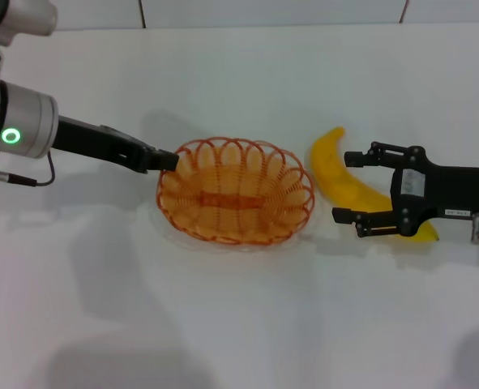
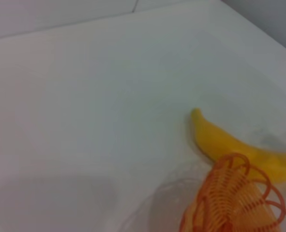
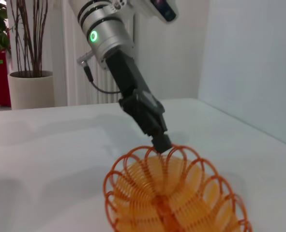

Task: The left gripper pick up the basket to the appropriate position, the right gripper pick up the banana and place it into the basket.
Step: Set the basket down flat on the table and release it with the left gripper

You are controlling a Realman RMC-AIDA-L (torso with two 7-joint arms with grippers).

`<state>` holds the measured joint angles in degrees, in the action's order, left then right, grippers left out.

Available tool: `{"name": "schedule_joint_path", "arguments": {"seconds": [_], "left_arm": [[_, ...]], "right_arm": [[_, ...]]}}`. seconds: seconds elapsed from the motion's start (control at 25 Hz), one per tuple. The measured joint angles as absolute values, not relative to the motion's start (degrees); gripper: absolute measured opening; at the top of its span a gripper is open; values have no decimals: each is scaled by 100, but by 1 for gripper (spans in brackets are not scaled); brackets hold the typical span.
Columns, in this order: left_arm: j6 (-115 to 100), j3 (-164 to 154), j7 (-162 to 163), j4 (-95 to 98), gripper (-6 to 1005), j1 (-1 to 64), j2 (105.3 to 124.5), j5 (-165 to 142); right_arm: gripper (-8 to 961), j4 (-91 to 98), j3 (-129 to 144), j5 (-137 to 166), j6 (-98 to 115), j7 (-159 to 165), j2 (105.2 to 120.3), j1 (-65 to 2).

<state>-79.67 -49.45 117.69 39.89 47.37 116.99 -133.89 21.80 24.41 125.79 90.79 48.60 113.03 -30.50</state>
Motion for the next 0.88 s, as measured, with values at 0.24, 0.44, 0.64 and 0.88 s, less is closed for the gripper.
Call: {"name": "schedule_joint_path", "arguments": {"seconds": [0.24,0.44,0.64,0.88], "left_arm": [[-7716,-4944,11806,3868,33,4852,11679,-13735],[-7610,-4941,11772,3843,34,4932,11697,-13992],[-7576,-4949,11752,3797,35,4965,11703,-14077],[-7410,-5005,11773,3712,37,5027,11702,-14151]], "right_arm": [[832,2180,2437,12568,9079,4860,11302,-3050],[830,2180,2435,12568,9079,4860,11303,-3054],[828,2180,2434,12568,9079,4860,11303,-3059],[825,2180,2435,12568,9079,4860,11303,-3067]]}}
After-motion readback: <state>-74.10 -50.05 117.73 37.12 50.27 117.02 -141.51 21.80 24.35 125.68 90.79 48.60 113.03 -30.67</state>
